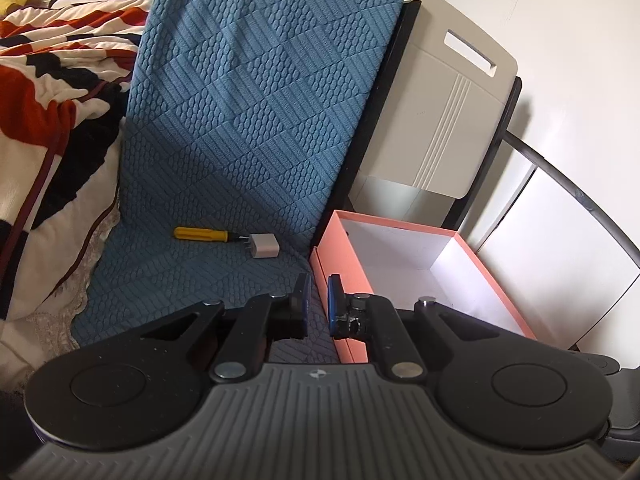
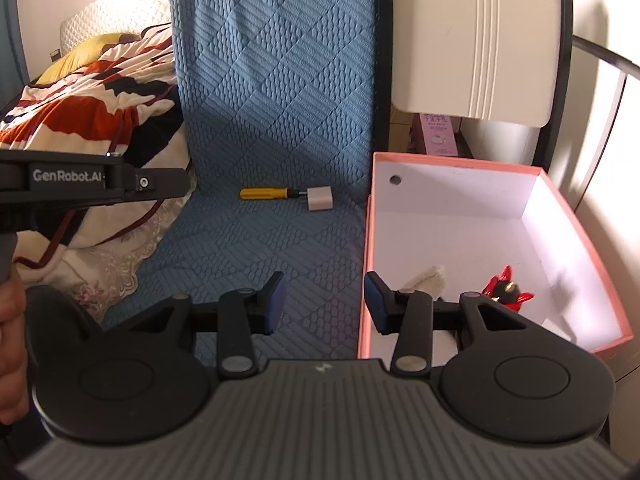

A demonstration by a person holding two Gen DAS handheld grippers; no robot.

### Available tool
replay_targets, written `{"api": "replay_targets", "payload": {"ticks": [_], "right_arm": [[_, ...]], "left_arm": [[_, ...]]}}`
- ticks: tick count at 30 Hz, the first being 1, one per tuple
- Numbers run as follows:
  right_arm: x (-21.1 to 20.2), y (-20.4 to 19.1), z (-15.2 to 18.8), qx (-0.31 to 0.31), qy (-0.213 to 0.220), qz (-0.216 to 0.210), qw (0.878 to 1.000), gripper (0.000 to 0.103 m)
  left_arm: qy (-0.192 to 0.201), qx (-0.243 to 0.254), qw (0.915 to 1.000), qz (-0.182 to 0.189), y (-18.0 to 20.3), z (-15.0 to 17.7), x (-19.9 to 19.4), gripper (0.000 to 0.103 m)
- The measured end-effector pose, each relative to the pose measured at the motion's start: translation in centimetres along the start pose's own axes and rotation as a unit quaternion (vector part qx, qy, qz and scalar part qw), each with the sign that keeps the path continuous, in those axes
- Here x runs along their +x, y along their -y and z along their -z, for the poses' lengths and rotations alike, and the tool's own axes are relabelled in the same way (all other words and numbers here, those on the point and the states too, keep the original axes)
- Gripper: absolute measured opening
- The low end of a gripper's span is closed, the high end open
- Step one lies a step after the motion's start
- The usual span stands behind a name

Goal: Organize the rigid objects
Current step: 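Withdraw both tools from the box back toward the seat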

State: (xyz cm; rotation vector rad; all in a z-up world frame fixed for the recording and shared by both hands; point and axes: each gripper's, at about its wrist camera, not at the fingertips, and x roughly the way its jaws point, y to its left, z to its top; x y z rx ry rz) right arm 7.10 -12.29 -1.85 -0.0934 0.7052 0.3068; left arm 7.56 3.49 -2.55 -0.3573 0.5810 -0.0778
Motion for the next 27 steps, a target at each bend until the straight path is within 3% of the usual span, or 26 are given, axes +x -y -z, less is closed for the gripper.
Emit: {"api": "replay_targets", "payload": {"ticks": [8,9,10,12,27], "right_arm": [[1.2,-1.4,1.4,-0.003,-0.005,-0.008,1.0,0.045],[1.4,-1.6,1.5,-0.002,-0.005,-0.01,1.0,0.045],[1.8,-1.7,1.6,-0.004,-0.007,-0.01,1.0,0.045],[2.5,-2.0,1.6,-0.01,-0.013,-0.007,1.0,0.045],[7.8,-2.6,0.0,-0.008,-0.017,-0.02,1.0,0.045]], "left_arm": [[0.004,0.006,1.0,-0.005,-1.1,1.2,0.2,0.012],[0.004,0.011,0.9999,-0.007,-1.2,1.4,0.4,0.03],[0.002,0.012,0.9998,-0.014,-1.3,1.5,0.6,0.06],[0.016,0.012,0.9993,-0.03,-1.8,1.7,0.6,0.077],[0.0,0.002,0.9984,-0.056,-6.8,0.2,6.2,0.077]]}}
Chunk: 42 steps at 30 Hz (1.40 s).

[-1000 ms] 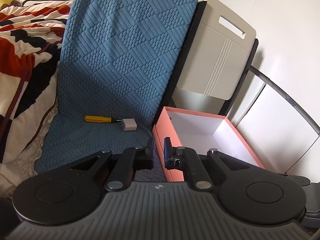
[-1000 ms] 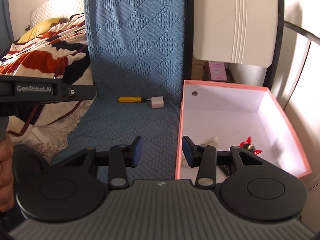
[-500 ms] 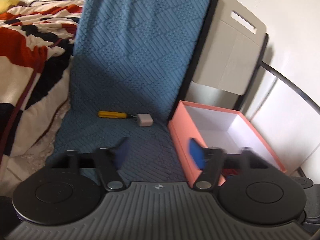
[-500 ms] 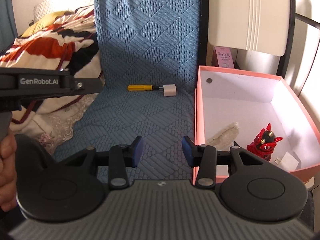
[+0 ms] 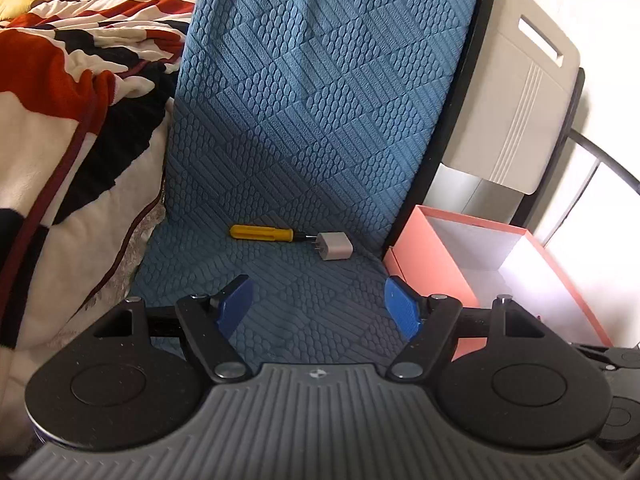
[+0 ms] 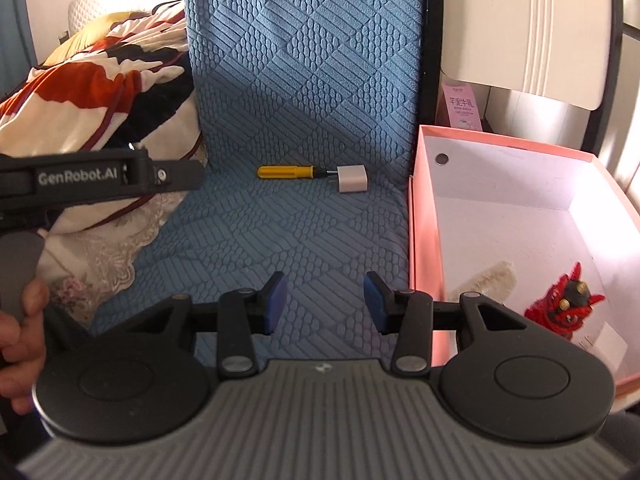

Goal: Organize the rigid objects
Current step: 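Withdraw both tools from the box back toward the seat, then grasp the yellow screwdriver handle with the left gripper while the right gripper grasps the charger cube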

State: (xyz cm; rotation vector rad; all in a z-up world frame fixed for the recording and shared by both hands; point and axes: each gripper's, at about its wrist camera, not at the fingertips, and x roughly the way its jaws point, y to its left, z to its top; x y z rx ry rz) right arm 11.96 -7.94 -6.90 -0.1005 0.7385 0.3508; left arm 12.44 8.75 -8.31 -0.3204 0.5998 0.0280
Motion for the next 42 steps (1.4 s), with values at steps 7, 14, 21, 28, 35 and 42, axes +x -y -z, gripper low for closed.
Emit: {"api": "replay_targets", "payload": {"ticks": [7,14,21,28,35,42], "right_arm": [[3.1,0.5,-1.3,0.001,0.011,0.005,1.0,0.045],[6.5,0.8,-2.3,-0.004,0.007,0.005,1.0,0.046],[9.3,0.4,-4.0,-0.017,0.007,-0.006,1.0,0.046],[12.0,0.0,-5.6,-0.029,-0.003,-0.018,0.999,0.046],[15.4,0.1,-7.5,-0.047,-0.007,-0.018,0.999,0.046],[19.5,0.7,-9.1,-0.065,-0.016,-0.004,0.998,0.048]], "left_arm": [[-0.024,0.017,0.9996,0.003,-0.2,-0.5,3.5,0.077],[-0.044,0.031,0.9983,-0.023,-0.6,-1.8,7.7,0.077],[-0.064,0.023,0.9974,-0.023,-2.2,-3.4,12.4,0.077],[-0.09,0.003,0.9956,-0.025,-4.1,-5.2,16.8,0.077],[-0.107,-0.033,0.9938,-0.003,-6.3,-6.6,20.3,0.077],[-0.125,-0.068,0.9897,0.017,-8.3,-7.4,23.4,0.077]]}}
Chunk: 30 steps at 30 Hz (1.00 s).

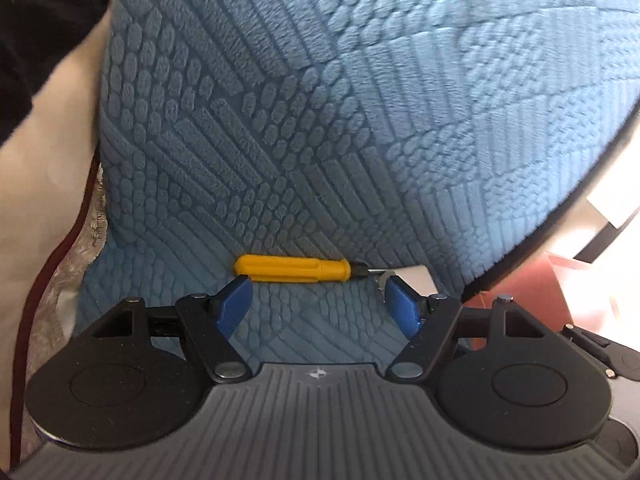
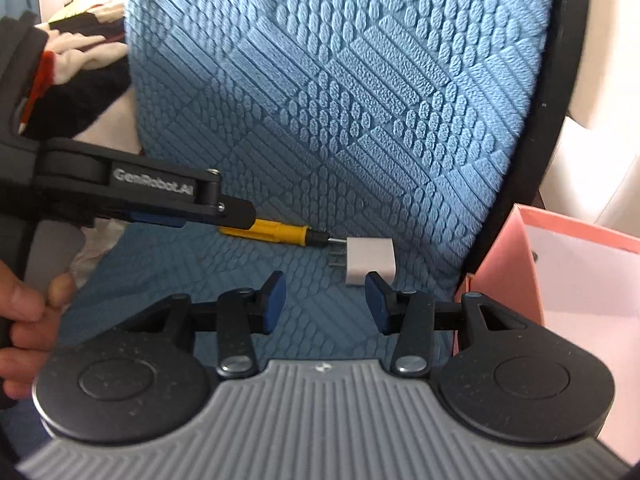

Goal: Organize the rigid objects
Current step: 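Grasp the yellow screwdriver handle with the left gripper while the right gripper grasps the charger cube, then lift the yellow screwdriver with the left gripper and reorient it upright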

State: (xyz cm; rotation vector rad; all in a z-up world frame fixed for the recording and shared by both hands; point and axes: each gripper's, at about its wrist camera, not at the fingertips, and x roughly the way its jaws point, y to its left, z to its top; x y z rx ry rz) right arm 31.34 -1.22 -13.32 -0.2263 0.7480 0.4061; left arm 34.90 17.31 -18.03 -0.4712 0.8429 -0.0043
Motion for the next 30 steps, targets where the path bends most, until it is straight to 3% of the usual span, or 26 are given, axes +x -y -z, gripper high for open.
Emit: {"api": "replay_targets", "payload": {"ticks": [9,14,18,22,30], "right_arm": [[4.7,1.1,-0.8,-0.016,-0.017,0.028,0.999,0.05],[6.8,2.2,-1.6,0.006,-0.023,0.034,0.999,0.05],[8.4,3.0,-1.8,0.028,-0.037,0.038,0.998,0.049],[9.6,4.1,-1.7,0.064,-0.054,0.018,0.996,0.044],[8.6,3.5,-2.2,0.04,-0.068,0.019,0.997,0.044]], "left_arm": [[0.0,0.023,0.9997,-0.001,-1.3,-2.0,2.1,0.076],[-0.008,0.061,0.9981,0.001,-1.5,-3.0,3.4,0.076],[-0.039,0.072,0.9965,0.018,-1.9,-3.2,4.8,0.062],[-0.043,0.086,0.9952,0.019,-1.7,-3.6,5.2,0.052],[-0.066,0.114,0.9911,0.018,-1.3,-3.1,7.0,0.051]]}}
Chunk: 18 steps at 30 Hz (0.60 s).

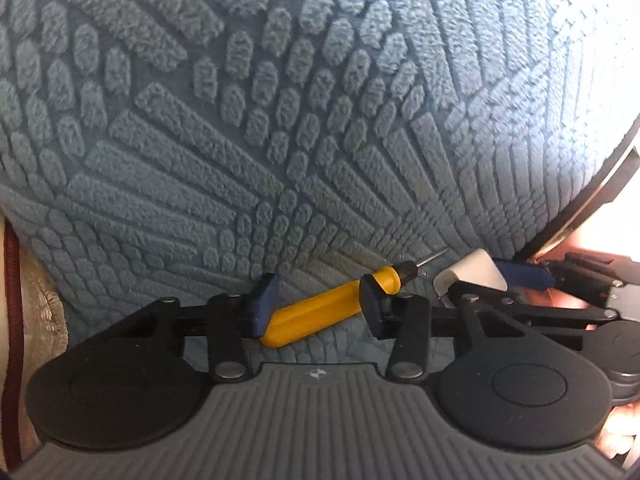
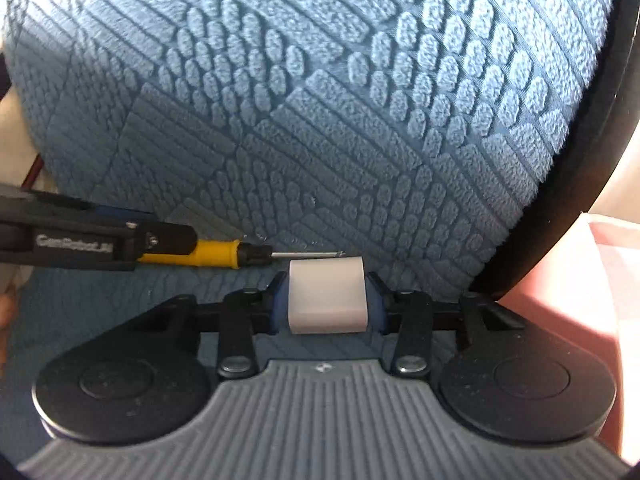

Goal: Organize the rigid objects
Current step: 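Lift the yellow screwdriver with the left gripper and reorient it upright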

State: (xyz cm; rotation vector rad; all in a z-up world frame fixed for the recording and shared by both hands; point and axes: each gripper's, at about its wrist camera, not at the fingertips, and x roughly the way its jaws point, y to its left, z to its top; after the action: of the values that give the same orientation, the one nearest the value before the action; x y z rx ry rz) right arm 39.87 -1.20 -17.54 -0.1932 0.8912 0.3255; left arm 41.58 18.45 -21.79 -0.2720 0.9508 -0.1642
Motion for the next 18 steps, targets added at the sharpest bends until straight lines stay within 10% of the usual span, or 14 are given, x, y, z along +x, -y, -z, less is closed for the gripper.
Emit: {"api": "replay_targets", "payload": {"ticks": [18], "right_arm": [[-2.4,-0.9,4.0,0.005,-0.023,0.0,1.0,0.044]], "left_arm": [[-0.018,0.063,0.9979,0.002,4.7,1.8,1.9,0.04]]}}
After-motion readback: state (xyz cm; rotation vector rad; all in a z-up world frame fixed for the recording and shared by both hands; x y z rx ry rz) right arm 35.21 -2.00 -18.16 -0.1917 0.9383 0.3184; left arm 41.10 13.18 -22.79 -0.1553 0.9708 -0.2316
